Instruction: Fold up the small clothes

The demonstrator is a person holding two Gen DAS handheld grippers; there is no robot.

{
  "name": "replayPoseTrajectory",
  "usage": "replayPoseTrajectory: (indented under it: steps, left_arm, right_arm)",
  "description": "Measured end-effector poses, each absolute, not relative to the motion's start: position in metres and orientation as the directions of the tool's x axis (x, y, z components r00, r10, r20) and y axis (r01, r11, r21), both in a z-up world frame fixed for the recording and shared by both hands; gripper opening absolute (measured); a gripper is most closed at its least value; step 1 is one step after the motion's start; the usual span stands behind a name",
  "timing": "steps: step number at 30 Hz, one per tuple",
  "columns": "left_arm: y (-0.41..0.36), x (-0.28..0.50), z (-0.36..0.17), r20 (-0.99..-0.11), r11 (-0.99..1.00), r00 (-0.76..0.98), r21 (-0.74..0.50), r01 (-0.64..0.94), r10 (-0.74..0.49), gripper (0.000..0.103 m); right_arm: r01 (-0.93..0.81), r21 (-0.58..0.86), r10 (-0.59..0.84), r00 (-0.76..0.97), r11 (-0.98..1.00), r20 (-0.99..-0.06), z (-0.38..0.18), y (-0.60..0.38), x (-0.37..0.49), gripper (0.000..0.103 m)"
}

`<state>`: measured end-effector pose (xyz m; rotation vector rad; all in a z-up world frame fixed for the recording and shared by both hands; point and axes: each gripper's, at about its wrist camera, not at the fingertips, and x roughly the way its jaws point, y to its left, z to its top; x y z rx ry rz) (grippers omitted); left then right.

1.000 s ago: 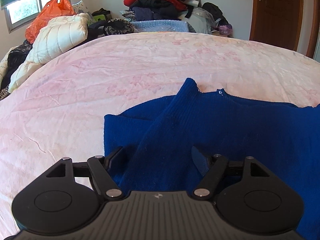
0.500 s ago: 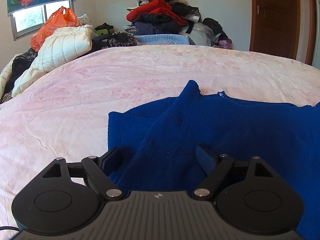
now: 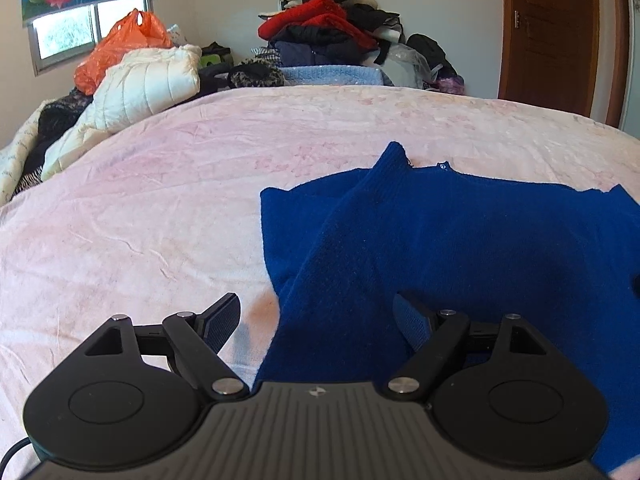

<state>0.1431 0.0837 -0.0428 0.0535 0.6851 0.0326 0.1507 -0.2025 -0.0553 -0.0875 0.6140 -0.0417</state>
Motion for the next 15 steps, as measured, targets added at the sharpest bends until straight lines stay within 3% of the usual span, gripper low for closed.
replayPoseTrajectory:
  steps: [9, 15]
  left_arm:
    - [0.146, 0.156, -0.031, -0.682, 0.974, 0.721, -0.222, -0.045, -0.122, 0.084]
    - [0.165, 0.175, -0.033, -0.705, 0.958, 0.683, -0.285, -0.026, -0.191, 0.084]
  right_arm:
    - [-0.217, -0.136, 0.106, 0.824, 0.967, -0.556, -0.042, -0.137, 0.132, 0.102]
    - [-0.355, -0.252, 0.179, 0.829, 0.900, -0.530, -0.036, -0.087, 0.108, 0.102]
